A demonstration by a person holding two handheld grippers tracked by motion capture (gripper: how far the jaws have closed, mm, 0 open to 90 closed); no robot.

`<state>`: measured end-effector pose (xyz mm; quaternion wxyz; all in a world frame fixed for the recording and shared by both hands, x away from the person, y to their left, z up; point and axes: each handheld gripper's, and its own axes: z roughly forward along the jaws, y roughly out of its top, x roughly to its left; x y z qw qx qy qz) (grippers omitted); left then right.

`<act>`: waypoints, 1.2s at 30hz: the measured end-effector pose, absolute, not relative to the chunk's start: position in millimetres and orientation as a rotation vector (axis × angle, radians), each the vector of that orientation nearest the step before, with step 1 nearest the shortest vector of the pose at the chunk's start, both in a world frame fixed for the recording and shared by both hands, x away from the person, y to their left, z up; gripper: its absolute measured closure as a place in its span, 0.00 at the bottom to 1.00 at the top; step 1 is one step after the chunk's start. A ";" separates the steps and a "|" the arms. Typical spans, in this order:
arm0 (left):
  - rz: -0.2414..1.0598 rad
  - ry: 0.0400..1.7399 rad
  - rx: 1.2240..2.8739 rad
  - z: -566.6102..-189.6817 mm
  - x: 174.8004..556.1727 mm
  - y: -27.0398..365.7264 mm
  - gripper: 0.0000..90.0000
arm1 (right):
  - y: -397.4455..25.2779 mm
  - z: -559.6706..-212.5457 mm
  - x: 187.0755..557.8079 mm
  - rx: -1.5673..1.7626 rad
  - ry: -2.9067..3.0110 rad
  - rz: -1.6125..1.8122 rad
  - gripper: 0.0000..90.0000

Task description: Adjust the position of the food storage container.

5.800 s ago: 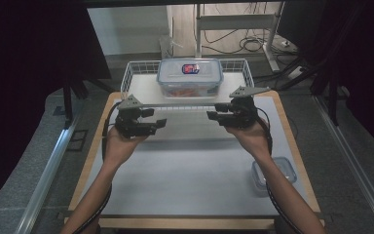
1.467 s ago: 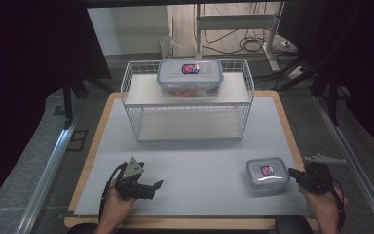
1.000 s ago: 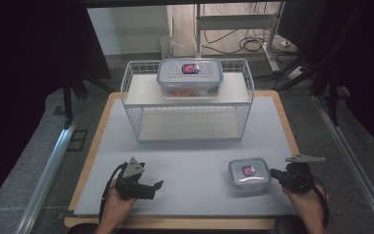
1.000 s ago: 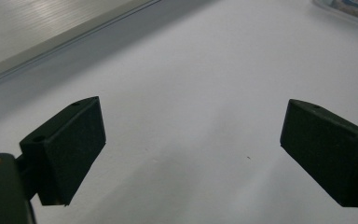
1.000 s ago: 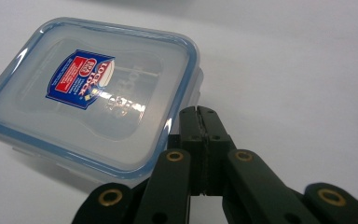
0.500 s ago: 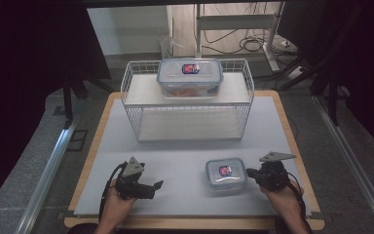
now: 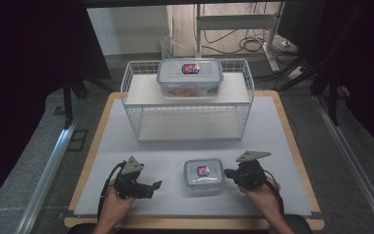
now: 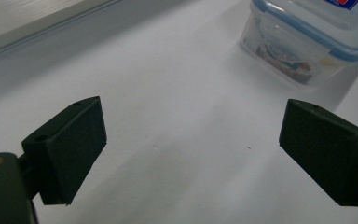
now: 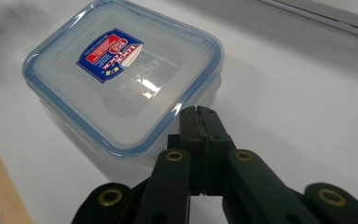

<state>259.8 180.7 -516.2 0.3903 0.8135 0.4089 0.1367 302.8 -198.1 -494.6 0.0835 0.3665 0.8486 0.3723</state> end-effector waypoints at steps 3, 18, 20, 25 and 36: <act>0.352 1.039 2.072 -516.7 260.3 180.5 0.08 | -189.5 -495.3 302.4 1.074 2.547 1.117 0.99; 0.345 1.036 2.075 -512.9 260.1 187.2 0.09 | -175.4 -492.4 294.4 0.974 2.579 1.091 0.95; 0.349 1.031 2.077 -512.2 259.9 188.0 0.09 | -182.4 -491.4 296.8 0.990 2.564 1.118 0.89; 0.349 1.004 2.087 -512.0 259.6 188.1 0.08 | -195.1 -492.2 301.5 0.998 2.515 1.145 0.67; 0.354 0.979 2.086 -517.2 260.9 187.9 0.06 | -204.7 -502.4 307.5 0.943 2.509 1.164 0.25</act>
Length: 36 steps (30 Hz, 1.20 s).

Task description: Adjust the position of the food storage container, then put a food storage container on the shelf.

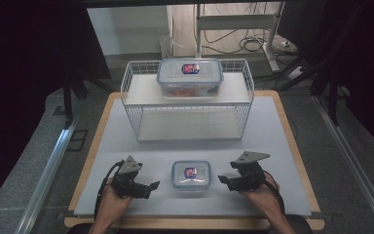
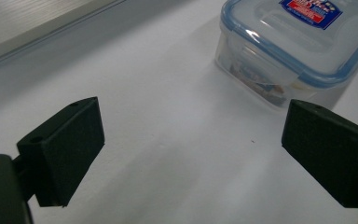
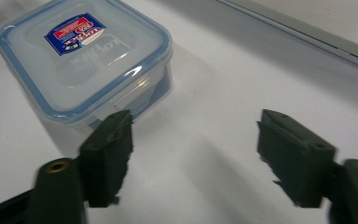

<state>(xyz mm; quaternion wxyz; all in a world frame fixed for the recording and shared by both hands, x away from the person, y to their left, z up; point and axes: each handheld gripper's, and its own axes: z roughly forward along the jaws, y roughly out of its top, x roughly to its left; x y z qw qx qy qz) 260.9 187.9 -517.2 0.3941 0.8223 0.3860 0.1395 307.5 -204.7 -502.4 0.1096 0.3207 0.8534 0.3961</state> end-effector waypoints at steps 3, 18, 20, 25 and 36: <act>0.353 0.977 2.088 -519.9 261.8 188.1 0.05 | -206.7 -504.7 309.7 0.942 2.492 1.177 0.16; 0.372 0.994 2.085 -521.6 263.3 189.0 0.04 | -211.6 -510.9 313.0 0.971 2.484 1.154 0.08; 0.376 0.993 2.074 -521.6 263.6 189.6 0.04 | -211.2 -510.0 312.6 0.970 2.475 1.159 0.07; 0.413 0.956 2.091 -522.1 262.3 186.4 0.03 | -209.7 -504.7 312.0 0.994 2.447 1.181 0.05; 0.340 0.962 2.123 -507.5 268.0 178.1 0.05 | -198.9 -495.7 310.2 0.931 2.509 1.171 0.07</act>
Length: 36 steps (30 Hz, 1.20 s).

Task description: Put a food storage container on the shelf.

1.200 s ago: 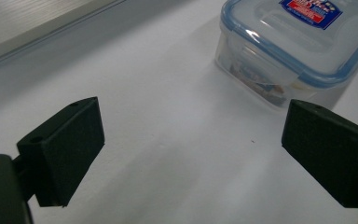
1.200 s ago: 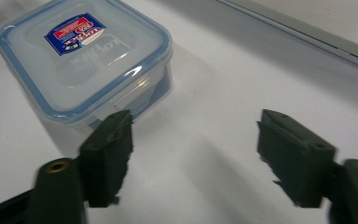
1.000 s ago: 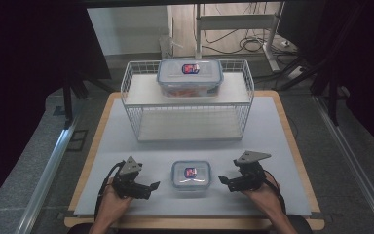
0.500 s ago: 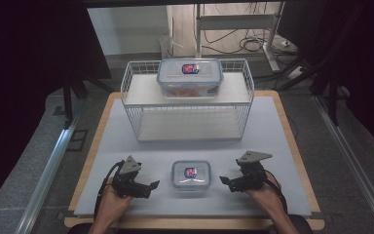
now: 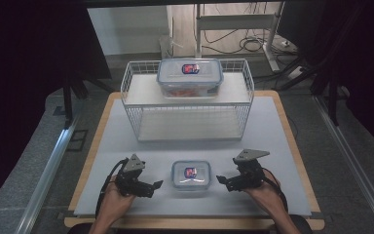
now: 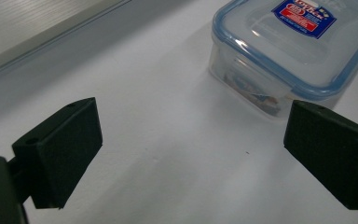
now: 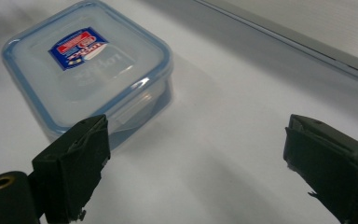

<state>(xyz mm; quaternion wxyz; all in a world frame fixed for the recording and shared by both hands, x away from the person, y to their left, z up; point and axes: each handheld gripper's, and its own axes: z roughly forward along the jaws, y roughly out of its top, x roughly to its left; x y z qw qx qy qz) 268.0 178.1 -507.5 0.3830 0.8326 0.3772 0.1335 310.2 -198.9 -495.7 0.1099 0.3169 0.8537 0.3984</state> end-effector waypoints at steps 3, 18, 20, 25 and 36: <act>0.340 0.971 2.131 -503.0 270.4 174.2 0.03 | -195.6 -493.8 309.8 0.932 2.522 1.170 0.04; 0.058 0.899 2.115 -509.7 297.8 139.2 0.08 | -166.6 -493.2 320.6 0.945 2.672 1.202 0.19; 0.015 0.897 2.122 -513.6 300.9 135.0 0.08 | -162.2 -496.4 321.8 0.950 2.692 1.188 0.19; -0.088 0.923 2.064 -520.8 305.7 132.7 0.10 | -159.4 -501.6 326.0 1.017 2.748 1.227 0.16; -0.157 0.940 2.003 -521.7 300.7 135.8 0.29 | -158.5 -509.5 330.7 1.142 2.865 1.311 0.29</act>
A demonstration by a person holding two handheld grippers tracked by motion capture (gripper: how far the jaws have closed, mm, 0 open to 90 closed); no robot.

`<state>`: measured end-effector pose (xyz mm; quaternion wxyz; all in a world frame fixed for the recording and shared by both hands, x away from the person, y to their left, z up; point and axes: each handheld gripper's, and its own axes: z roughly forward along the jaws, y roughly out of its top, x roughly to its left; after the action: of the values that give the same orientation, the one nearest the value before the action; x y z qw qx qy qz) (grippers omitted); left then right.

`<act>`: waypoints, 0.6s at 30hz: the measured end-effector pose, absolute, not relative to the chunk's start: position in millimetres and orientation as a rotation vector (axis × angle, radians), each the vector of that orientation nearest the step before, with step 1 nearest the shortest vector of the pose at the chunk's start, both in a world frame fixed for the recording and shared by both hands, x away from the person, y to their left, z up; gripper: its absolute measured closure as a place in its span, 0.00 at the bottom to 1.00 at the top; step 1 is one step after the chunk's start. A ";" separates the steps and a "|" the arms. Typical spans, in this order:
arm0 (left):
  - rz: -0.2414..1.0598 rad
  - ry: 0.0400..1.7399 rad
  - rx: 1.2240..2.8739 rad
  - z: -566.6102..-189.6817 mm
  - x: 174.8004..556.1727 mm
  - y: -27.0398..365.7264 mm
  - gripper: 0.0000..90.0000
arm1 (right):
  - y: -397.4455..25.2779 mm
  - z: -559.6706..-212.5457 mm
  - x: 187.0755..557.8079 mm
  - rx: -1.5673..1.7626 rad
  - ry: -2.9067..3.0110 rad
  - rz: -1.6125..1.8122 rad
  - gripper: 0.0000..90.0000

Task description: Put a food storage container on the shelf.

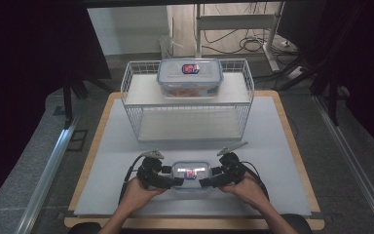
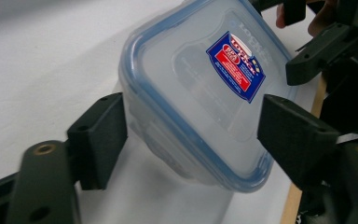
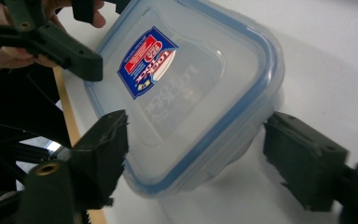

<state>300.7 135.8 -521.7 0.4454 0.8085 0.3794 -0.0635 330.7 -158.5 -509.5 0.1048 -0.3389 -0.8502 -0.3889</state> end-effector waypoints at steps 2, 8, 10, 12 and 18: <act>-0.165 0.939 1.979 -523.3 297.0 139.4 0.34 | -161.4 -507.5 327.0 -1.001 -2.511 -1.162 0.35; -0.196 0.936 1.934 -527.6 285.1 145.9 0.45 | -171.3 -506.3 323.1 -0.998 -2.467 -1.207 0.49; -0.228 0.951 1.883 -529.1 283.7 150.9 0.50 | -173.6 -505.9 321.5 -0.998 -2.454 -1.223 0.53; -0.267 0.948 1.847 -530.7 283.7 155.8 0.56 | -176.7 -505.1 320.0 -0.993 -2.439 -1.240 0.58; -0.293 0.954 1.827 -532.0 283.8 158.6 0.60 | -178.5 -506.4 319.5 -1.007 -2.403 -1.257 0.60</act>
<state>283.8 158.6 -532.0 0.5055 0.7572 0.3955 -0.1215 319.5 -178.5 -506.4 0.1242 -0.3453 -0.8242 -0.4313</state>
